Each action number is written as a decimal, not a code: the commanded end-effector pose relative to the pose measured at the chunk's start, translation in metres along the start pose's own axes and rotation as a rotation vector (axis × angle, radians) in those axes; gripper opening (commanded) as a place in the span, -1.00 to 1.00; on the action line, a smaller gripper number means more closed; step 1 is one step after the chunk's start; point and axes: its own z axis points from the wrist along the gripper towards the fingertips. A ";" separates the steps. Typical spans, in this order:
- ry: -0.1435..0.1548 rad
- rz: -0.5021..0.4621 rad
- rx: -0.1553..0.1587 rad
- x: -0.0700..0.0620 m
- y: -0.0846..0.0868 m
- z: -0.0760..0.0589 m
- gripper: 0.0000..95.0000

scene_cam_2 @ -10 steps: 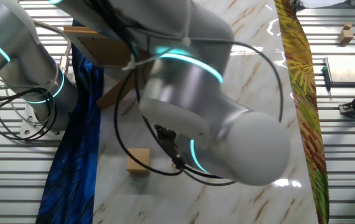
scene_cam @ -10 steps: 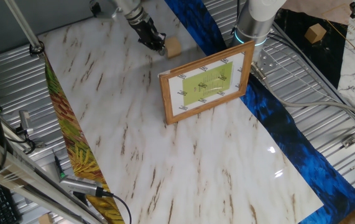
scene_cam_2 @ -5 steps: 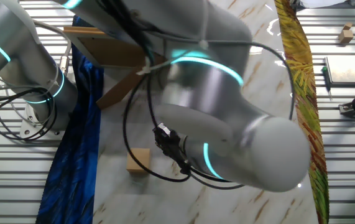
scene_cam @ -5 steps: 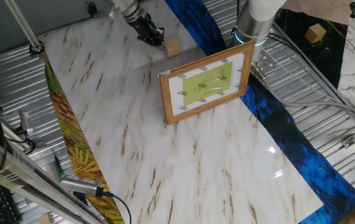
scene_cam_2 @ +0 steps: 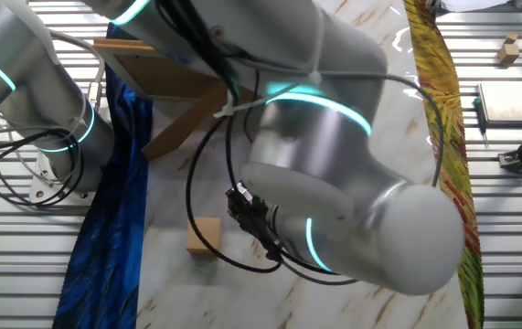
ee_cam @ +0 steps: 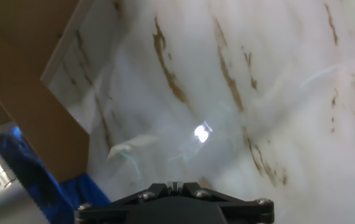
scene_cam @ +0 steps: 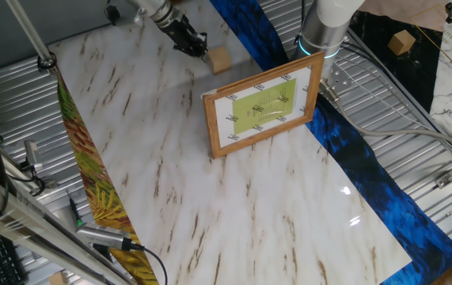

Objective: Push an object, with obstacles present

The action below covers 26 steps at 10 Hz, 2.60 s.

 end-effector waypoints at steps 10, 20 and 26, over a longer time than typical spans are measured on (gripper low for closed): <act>0.015 -0.047 -0.089 -0.026 -0.010 0.028 -1.00; 0.011 -0.050 -0.110 -0.029 -0.008 0.027 -1.00; 0.031 -0.051 -0.122 -0.033 -0.009 0.032 -1.00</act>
